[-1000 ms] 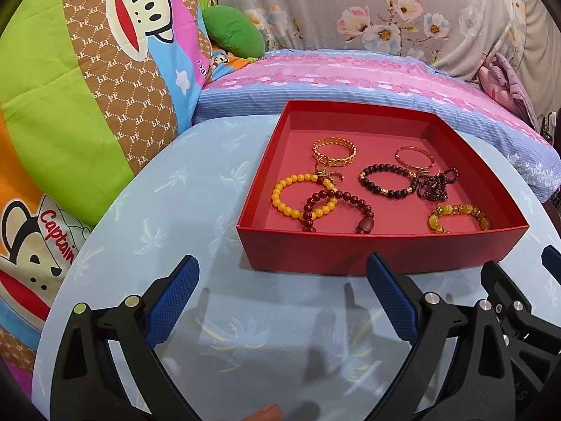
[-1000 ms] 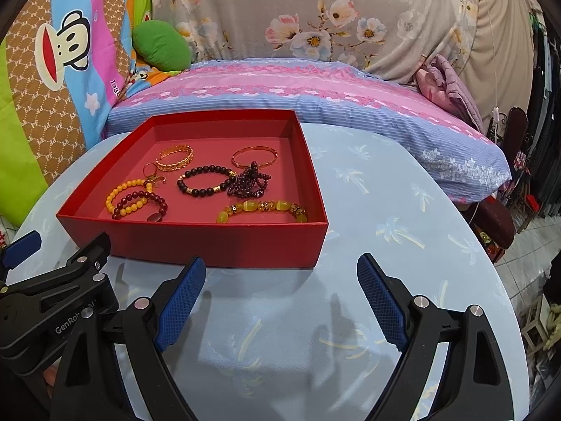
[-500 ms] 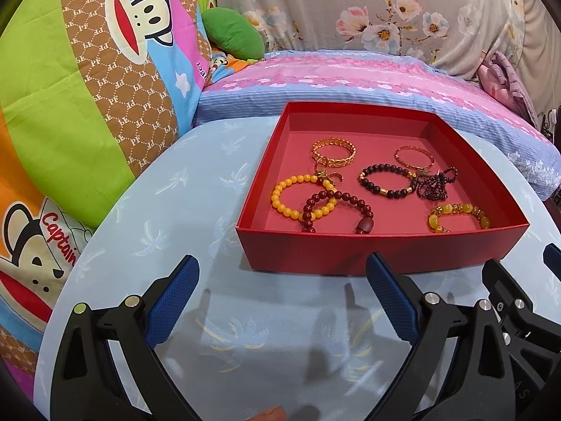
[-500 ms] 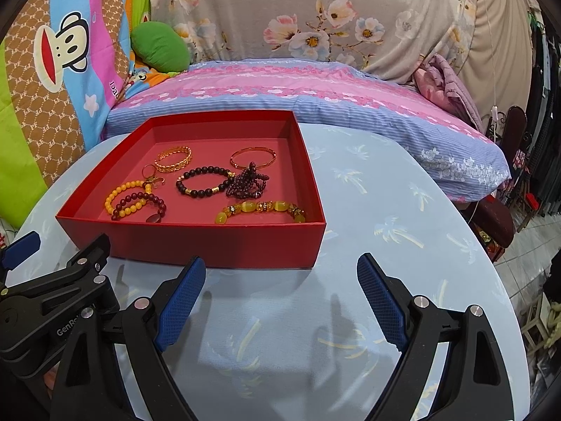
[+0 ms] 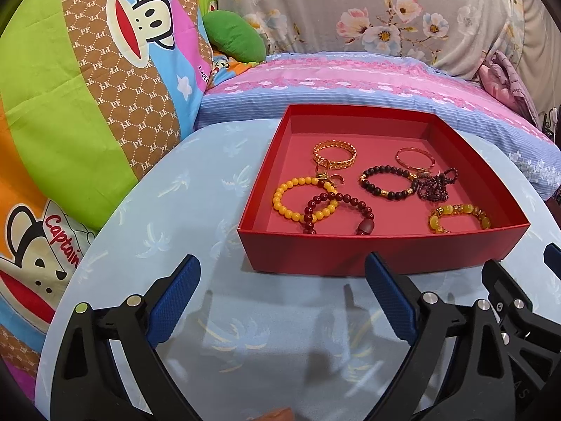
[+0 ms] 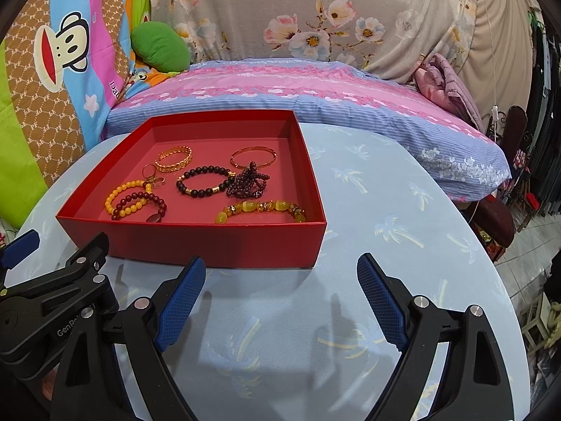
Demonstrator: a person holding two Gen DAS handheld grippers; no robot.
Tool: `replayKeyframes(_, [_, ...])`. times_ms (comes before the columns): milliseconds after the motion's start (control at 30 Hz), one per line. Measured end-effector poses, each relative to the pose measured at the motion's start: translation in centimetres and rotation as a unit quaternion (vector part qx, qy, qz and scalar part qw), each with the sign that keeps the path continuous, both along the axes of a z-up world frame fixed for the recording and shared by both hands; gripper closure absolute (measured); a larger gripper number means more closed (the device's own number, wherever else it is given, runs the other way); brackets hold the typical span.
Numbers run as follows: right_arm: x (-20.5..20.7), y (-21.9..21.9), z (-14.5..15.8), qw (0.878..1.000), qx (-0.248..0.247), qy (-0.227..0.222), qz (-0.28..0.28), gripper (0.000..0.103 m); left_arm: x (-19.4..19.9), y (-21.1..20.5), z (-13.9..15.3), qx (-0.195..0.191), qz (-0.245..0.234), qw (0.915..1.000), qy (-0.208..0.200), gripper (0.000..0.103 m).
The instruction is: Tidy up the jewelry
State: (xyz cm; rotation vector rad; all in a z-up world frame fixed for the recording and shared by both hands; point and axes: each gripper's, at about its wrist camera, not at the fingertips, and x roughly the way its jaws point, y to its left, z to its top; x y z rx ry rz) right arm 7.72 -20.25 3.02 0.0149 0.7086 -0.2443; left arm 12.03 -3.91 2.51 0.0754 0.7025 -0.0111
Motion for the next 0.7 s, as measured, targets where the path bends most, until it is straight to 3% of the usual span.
replayKeyframes(700, [-0.02,-0.02,0.02,1.0,-0.001,0.0,0.0,0.018,-0.16,-0.12,-0.04,0.005,0.002,1.0,-0.002,0.013])
